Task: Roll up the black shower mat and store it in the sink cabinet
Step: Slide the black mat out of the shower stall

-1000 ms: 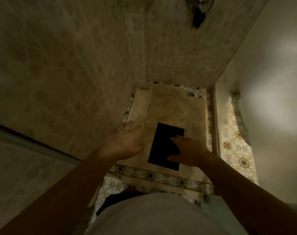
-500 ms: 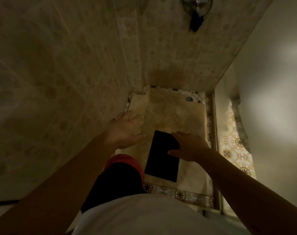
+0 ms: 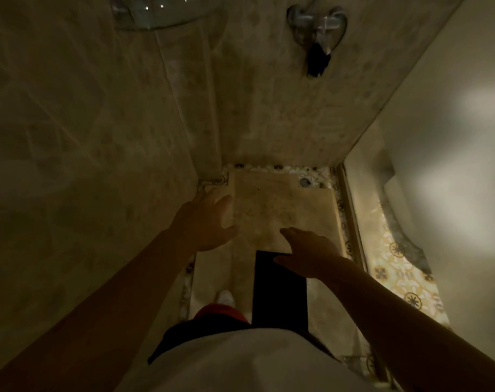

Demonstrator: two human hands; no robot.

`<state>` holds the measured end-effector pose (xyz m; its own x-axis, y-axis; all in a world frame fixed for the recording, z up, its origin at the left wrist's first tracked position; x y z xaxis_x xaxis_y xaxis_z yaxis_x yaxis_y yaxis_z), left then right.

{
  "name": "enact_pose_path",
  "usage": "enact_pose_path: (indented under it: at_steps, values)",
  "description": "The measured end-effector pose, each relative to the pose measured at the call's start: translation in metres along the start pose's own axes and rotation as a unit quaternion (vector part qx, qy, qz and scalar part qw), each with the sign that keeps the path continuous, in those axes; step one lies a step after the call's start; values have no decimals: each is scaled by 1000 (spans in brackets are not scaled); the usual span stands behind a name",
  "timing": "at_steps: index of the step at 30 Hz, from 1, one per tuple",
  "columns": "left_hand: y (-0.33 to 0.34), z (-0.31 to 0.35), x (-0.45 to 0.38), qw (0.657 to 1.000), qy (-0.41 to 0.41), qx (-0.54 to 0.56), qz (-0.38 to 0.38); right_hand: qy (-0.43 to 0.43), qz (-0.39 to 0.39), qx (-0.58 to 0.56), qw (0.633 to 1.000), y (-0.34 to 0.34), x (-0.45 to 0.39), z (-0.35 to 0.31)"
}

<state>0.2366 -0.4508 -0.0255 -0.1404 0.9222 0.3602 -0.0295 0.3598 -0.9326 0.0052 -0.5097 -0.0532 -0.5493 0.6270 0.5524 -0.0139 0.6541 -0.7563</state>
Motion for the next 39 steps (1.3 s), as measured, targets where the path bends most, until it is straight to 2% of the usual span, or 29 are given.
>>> enact_pose_path:
  at_steps: [8,13,28,35,39]
  values:
    - [-32,-42,-54,1000,24,-10,1,25,34,3,999,-43,-62,-14]
    - [-42,-53,-97,999,40,-24,-7,43,19,-6,999,-56,-105,-2]
    - [-122,-36,-307,990,125,-71,-7,119,16,-75,990,-146,-244,75]
    - [-153,22,-399,964,240,-119,5,183,41,-122,975,-175,-266,114]
    - [-166,69,-455,928,338,-159,4,240,79,-152,956,-185,-274,131]
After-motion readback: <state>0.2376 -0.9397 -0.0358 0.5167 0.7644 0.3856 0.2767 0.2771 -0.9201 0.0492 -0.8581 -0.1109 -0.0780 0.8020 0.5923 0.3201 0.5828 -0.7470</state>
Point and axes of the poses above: each hand's wrist, its own x-axis away from the middle knuckle, its own y-axis out of the palm, z = x × y, the point moved 4 cm from there along -x, towards the middle knuckle, and after that the axes turned 12 degrees about -x, right-handed, at the moved point
